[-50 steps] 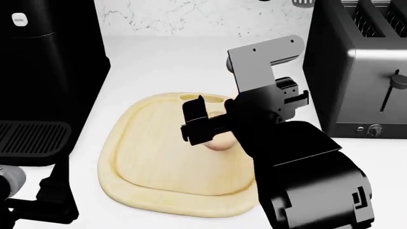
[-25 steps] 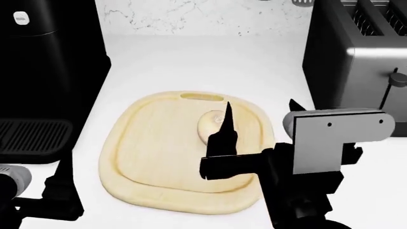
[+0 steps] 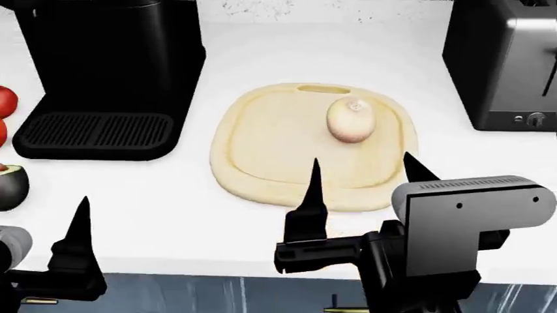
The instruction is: Place the avocado, onion, tomato and bell pepper on the cutting board.
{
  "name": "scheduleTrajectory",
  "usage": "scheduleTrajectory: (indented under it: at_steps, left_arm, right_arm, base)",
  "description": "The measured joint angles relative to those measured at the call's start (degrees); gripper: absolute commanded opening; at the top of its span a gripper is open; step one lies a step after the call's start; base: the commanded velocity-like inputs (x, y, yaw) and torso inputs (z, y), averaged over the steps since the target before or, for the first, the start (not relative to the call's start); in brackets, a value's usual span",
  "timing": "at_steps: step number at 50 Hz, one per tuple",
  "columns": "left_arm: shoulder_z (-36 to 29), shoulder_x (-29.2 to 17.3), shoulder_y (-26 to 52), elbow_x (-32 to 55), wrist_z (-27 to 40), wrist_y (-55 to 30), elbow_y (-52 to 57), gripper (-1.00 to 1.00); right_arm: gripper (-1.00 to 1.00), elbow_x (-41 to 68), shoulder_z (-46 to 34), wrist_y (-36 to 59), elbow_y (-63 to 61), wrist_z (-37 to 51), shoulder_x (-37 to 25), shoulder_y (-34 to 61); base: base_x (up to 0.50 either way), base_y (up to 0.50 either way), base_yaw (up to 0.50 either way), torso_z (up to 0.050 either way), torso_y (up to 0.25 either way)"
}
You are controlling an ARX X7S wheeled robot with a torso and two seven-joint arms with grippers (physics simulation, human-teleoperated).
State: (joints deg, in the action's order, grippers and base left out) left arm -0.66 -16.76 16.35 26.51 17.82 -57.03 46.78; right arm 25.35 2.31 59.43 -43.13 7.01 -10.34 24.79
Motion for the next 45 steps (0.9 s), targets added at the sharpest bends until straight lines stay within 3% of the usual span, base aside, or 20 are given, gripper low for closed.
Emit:
scheduleTrajectory:
  at_steps: [16, 45]
  left_arm:
    - [0.6, -0.3, 0.1, 0.8, 0.5, -0.3, 0.2, 1.00]
    - [-0.1, -0.8, -0.3, 0.8, 1.0, 1.1, -0.8, 1.00]
  right_arm:
    - [1.00, -0.4, -1.4, -2.2, 0.9, 0.4, -0.6, -1.3]
    - [1.00, -0.2, -3.1, -4.3, 1.7, 0.6, -2.0, -2.3]
  base:
    - [-0.12, 0.49, 0.00, 0.000, 0.000]
    - [0.26, 0.45, 0.00, 0.000, 0.000]
